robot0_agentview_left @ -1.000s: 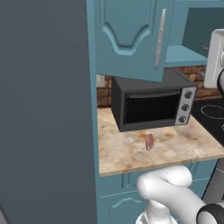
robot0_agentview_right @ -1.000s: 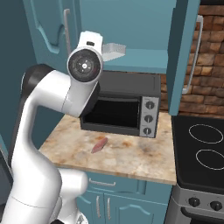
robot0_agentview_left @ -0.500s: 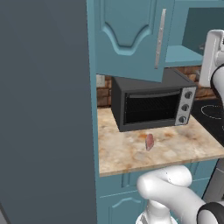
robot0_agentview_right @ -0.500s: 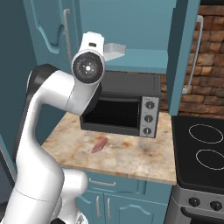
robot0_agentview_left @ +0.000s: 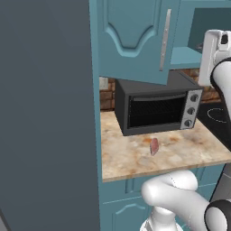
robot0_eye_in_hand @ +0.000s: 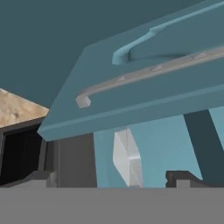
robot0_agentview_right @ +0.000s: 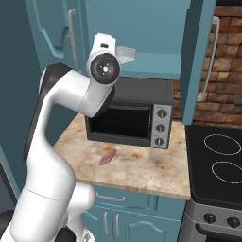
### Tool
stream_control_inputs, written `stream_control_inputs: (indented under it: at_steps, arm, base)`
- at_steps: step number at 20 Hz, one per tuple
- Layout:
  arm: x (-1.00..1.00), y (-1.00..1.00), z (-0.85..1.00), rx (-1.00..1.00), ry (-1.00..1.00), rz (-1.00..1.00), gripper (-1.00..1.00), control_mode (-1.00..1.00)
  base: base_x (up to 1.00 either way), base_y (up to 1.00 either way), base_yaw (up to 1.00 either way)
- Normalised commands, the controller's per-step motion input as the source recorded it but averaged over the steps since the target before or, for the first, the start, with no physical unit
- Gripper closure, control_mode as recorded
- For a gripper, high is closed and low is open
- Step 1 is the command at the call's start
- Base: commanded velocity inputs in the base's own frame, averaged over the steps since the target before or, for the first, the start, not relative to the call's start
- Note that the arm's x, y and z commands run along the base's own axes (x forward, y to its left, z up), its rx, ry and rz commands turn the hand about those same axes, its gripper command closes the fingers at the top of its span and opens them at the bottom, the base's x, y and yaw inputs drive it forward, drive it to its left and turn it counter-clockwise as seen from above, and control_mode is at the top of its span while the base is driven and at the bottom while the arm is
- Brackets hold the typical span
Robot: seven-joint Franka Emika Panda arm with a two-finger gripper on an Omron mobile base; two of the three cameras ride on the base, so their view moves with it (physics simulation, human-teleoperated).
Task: Retrieve the tupperware from the cabinet, then place the raw meat into the tupperware to avoid contamination.
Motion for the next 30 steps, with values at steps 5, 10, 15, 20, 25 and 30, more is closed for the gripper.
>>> stream_control_inputs:
  at_steps: [5,10,15,20,25,30]
  arm:
    - [0.18,0.05,0.00,0.00,0.00,0.10,-1.00,-1.00]
    - [0.08,0.10,0.00,0.00,0.00,0.08,-1.00,-1.00]
    - [0.14,0.06,0.00,0.00,0.00,0.01,-1.00,-1.00]
    - [0.22,0.03,0.00,0.00,0.00,0.00,-1.00,-1.00]
    - [0.23,0.07,0.00,0.00,0.00,0.00,-1.00,-1.00]
    - [0.25,0.09,0.00,0.00,0.00,0.01,-1.00,-1.00]
  base:
    - [0.00,0.00,0.00]
    - [0.00,0.00,0.00]
    - [0.00,0.00,0.00]
    - [0.00,0.00,0.00]
    - [0.00,0.00,0.00]
    - [0.00,0.00,0.00]
